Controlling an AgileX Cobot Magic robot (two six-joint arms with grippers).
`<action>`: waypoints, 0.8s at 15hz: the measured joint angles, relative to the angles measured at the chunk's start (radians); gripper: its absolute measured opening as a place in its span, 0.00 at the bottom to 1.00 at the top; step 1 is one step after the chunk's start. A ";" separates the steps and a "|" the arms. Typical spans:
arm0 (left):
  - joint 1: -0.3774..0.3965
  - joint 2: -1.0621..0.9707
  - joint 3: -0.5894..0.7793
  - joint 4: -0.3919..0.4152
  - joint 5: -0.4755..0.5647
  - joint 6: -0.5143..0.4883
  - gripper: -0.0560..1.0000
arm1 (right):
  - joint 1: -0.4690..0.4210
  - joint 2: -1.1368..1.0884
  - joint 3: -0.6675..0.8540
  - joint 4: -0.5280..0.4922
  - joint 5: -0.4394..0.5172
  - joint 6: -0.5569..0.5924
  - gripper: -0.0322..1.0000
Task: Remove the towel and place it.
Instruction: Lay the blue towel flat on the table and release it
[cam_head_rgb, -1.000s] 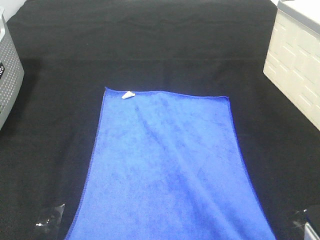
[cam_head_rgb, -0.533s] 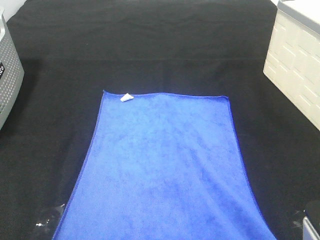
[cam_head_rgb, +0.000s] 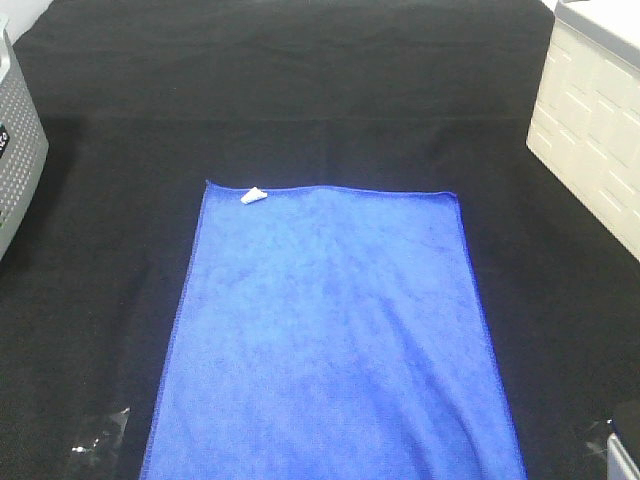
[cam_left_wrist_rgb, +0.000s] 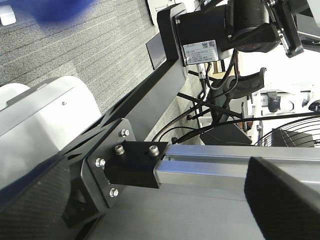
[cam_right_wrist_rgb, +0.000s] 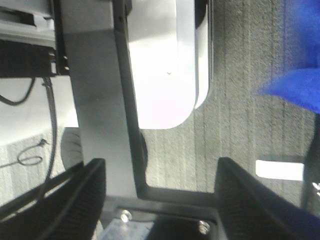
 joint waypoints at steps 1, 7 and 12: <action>0.000 0.000 0.000 0.000 0.000 0.000 0.89 | 0.000 0.000 -0.013 -0.016 0.001 0.000 0.65; 0.000 0.000 -0.007 0.005 0.096 -0.003 0.90 | 0.000 0.000 -0.102 -0.062 0.001 0.068 0.67; 0.000 0.000 -0.205 0.006 0.262 -0.020 0.89 | 0.000 0.000 -0.175 -0.199 -0.014 0.320 0.67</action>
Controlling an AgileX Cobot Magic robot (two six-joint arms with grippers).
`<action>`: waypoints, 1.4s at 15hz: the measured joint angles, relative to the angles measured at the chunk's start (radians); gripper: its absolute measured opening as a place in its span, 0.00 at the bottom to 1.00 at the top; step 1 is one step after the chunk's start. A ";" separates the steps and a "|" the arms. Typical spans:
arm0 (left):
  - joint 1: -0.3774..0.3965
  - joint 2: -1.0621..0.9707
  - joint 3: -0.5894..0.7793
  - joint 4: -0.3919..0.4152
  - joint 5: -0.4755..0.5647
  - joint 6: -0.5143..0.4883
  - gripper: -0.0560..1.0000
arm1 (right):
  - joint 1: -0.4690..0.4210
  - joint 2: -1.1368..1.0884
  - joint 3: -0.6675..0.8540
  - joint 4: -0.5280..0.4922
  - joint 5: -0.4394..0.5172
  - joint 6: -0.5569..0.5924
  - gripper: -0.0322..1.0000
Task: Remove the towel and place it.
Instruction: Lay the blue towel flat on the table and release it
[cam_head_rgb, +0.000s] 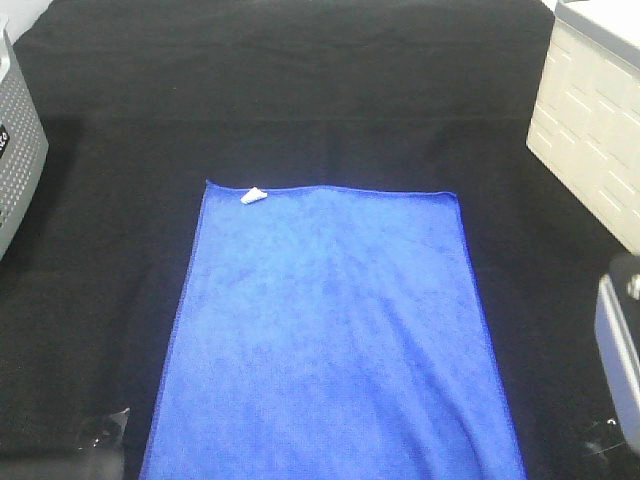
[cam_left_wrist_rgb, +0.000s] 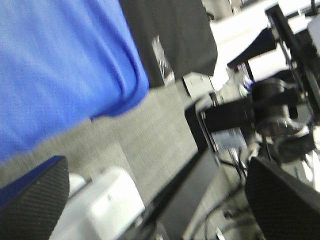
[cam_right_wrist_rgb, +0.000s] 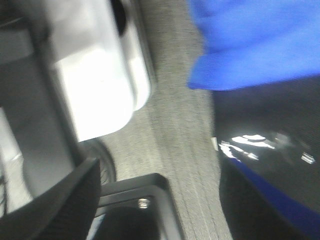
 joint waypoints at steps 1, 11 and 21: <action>0.000 0.000 -0.033 -0.001 0.048 0.001 0.89 | 0.000 0.000 -0.025 -0.046 -0.024 0.089 0.67; 0.000 0.138 -0.349 -0.004 0.829 0.293 0.85 | 0.001 0.000 -0.114 -0.564 -0.372 0.639 0.67; 0.000 0.581 -0.852 -0.494 1.395 1.221 0.82 | 0.001 0.000 -0.114 -0.952 -0.463 1.186 0.67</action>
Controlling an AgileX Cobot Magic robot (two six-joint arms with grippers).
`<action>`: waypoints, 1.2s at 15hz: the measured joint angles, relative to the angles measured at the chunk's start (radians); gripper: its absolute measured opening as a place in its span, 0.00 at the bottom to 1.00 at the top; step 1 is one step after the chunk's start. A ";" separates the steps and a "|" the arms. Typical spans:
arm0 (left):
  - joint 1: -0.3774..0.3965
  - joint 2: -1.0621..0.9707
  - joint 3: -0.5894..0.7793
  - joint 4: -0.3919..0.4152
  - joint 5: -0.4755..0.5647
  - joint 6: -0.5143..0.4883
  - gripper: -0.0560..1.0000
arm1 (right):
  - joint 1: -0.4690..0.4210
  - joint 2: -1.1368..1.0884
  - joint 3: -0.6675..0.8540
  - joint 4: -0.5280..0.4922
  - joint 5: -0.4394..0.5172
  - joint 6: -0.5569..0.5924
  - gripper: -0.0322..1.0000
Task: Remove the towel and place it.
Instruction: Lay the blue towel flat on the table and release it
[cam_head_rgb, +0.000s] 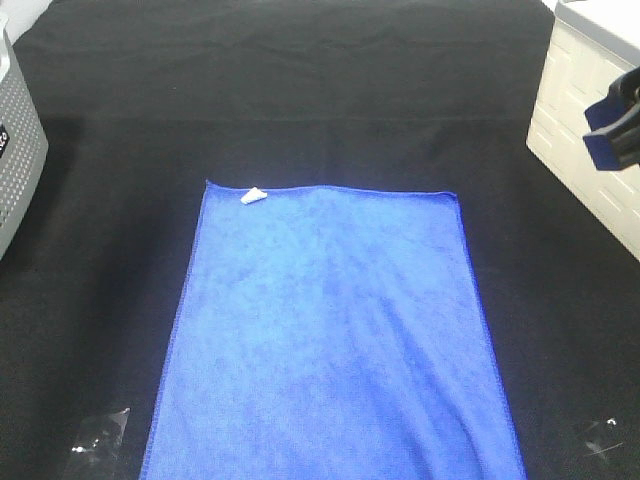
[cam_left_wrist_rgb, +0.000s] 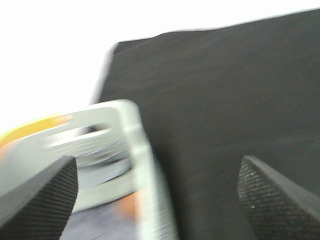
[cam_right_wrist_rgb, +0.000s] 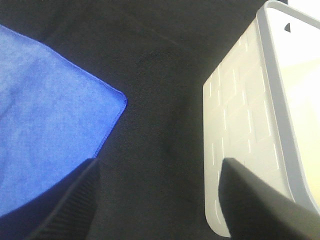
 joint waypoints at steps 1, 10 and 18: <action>0.016 0.054 -0.140 -0.313 0.179 0.366 0.82 | 0.000 0.001 0.000 -0.005 -0.013 0.033 0.67; 0.112 0.135 -0.363 -1.371 0.255 1.242 0.82 | 0.000 0.042 -0.280 0.038 0.100 0.167 0.67; 0.112 0.135 -0.363 -1.559 0.296 1.390 0.82 | -0.192 0.308 -0.741 0.519 0.311 -0.327 0.67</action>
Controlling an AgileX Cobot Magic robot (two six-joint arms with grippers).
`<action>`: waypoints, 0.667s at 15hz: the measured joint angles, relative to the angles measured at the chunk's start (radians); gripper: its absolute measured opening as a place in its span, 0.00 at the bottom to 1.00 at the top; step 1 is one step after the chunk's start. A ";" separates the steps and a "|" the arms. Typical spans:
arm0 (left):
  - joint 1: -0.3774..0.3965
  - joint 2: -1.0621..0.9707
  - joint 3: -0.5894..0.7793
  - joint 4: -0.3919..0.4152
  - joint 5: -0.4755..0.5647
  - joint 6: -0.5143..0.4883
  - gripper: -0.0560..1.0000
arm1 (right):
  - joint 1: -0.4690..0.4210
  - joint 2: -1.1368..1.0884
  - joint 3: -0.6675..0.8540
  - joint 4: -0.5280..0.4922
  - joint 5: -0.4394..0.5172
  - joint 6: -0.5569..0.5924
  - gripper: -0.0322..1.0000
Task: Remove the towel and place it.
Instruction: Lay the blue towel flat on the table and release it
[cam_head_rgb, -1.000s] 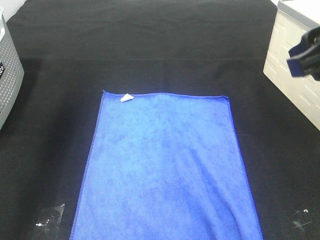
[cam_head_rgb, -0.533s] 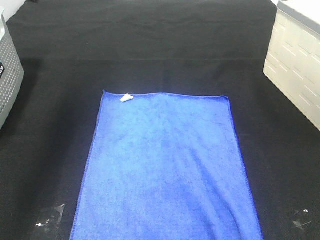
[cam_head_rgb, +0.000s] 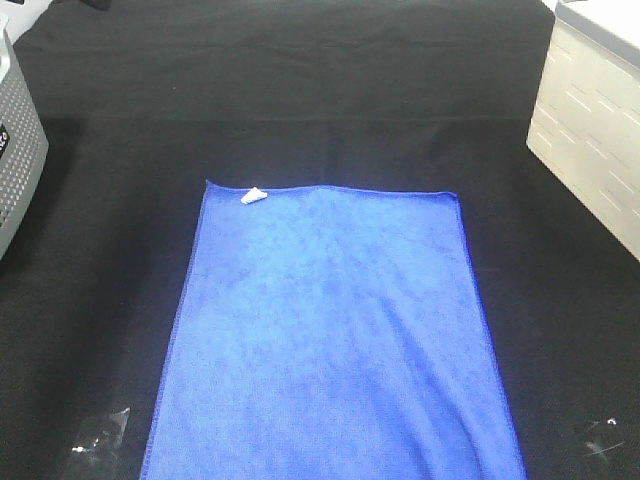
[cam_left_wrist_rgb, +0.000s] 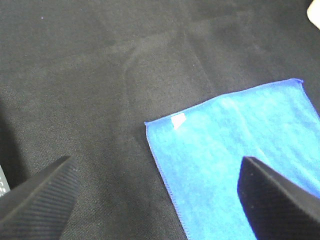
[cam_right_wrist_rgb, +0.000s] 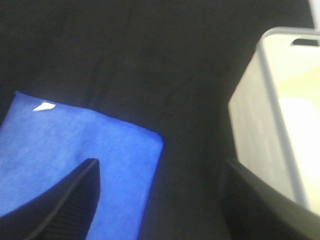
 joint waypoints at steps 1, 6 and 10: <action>0.000 0.000 0.000 -0.001 0.000 0.001 0.82 | -0.102 0.035 -0.037 0.152 0.000 -0.109 0.67; 0.053 0.005 -0.018 -0.057 0.003 0.042 0.82 | -0.421 0.210 -0.061 0.780 0.056 -0.553 0.67; 0.173 0.073 -0.033 -0.257 0.009 0.222 0.80 | -0.468 0.351 -0.061 0.876 0.065 -0.650 0.66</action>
